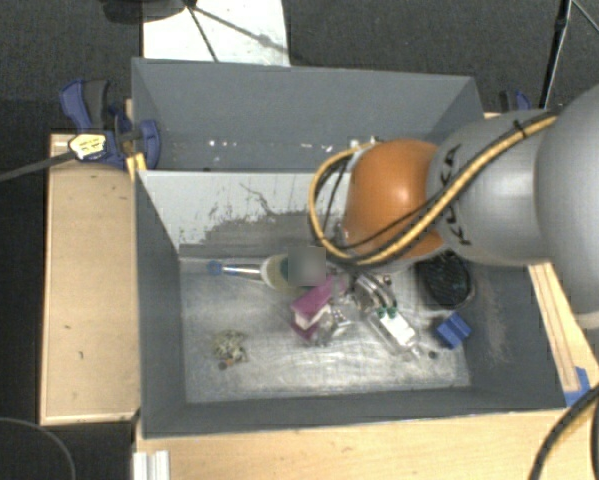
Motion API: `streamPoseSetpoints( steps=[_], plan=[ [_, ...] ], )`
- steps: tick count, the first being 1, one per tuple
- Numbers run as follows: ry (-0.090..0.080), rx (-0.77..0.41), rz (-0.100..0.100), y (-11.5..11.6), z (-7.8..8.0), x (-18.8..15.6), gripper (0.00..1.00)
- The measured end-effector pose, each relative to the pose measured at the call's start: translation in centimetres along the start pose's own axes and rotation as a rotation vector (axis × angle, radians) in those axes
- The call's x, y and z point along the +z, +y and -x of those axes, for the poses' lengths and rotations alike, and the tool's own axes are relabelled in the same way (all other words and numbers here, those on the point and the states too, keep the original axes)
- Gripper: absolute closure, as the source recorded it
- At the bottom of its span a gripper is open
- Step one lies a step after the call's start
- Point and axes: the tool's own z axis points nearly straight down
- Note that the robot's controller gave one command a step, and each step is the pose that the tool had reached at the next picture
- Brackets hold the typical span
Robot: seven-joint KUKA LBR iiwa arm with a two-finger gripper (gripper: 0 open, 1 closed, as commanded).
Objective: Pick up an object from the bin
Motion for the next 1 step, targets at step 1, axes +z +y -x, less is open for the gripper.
streamPoseSetpoints(
  steps=[1],
  plan=[
    [-0.009,-0.002,-0.003,-0.06,0.60,0.67,0.00]
  ],
)
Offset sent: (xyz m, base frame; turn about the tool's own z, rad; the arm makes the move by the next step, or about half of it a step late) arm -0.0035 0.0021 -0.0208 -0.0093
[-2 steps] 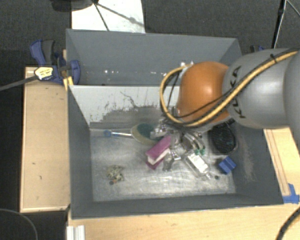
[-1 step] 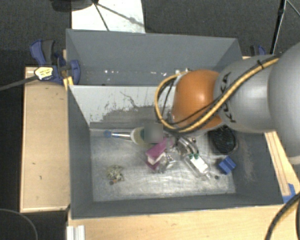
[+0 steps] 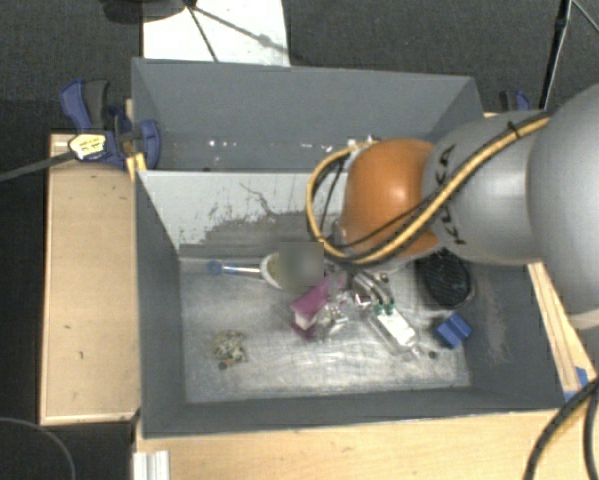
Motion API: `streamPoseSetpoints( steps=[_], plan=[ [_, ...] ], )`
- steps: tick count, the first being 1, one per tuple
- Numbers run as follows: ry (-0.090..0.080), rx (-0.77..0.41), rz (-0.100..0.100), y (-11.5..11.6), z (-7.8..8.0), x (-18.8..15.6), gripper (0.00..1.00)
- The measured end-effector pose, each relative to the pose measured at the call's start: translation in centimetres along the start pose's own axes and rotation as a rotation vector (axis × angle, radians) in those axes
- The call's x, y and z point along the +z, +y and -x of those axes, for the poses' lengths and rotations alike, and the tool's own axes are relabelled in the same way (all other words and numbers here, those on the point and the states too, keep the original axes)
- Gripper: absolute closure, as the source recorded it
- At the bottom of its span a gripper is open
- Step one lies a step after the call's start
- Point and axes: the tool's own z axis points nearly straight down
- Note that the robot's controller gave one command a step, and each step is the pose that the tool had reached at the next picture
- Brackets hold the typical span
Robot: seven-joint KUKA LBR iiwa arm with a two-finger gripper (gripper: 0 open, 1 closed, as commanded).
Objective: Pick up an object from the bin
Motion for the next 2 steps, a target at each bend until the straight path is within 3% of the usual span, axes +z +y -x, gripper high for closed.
streamPoseSetpoints(
  steps=[1,2],
  plan=[
    [-0.009,-0.002,0.005,0.4,0.2,-0.1,1.00],
    [0.018,0.001,0.004,0.4,0.5,-3.7,1.00]
  ],
)
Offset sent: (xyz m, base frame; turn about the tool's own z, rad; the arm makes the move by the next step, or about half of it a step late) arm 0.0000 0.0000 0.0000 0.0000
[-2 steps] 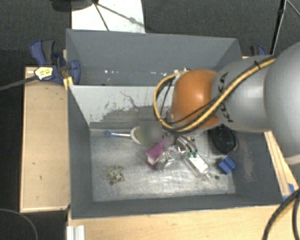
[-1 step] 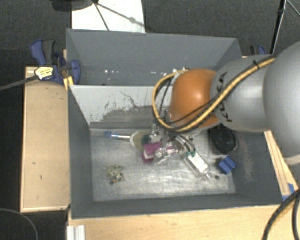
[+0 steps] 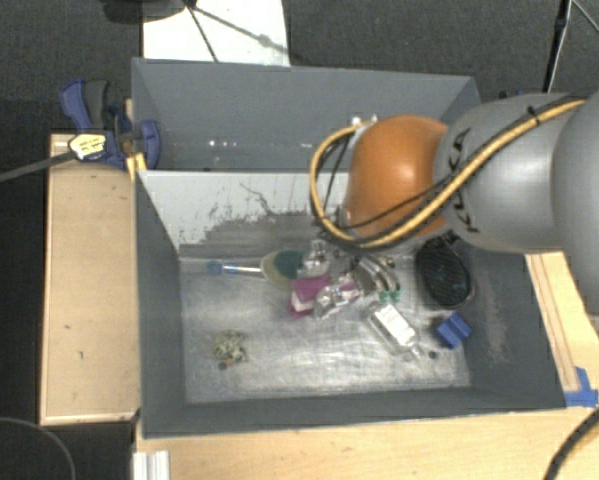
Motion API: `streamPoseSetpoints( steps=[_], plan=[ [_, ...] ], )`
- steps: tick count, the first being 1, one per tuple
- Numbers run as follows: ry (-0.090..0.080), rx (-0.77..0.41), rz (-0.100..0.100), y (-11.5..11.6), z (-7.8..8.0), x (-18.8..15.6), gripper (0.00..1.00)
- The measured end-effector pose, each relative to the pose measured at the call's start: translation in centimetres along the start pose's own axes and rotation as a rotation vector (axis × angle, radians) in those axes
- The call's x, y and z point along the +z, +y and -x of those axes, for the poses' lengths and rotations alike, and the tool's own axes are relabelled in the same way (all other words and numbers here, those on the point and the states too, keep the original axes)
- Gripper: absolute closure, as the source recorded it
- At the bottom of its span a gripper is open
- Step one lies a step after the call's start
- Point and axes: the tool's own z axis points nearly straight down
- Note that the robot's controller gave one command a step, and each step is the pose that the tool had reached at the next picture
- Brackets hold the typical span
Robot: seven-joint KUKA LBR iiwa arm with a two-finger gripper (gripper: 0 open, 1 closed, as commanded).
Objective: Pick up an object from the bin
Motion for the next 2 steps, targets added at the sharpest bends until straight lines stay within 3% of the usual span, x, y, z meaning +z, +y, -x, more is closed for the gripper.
streamPoseSetpoints(
  steps=[1,2],
  plan=[
    [-0.001,0.004,-0.001,-0.02,0.21,-7.12,1.00],
    [0.003,0.006,0.000,-0.01,0.27,-7.52,1.00]
  ],
)
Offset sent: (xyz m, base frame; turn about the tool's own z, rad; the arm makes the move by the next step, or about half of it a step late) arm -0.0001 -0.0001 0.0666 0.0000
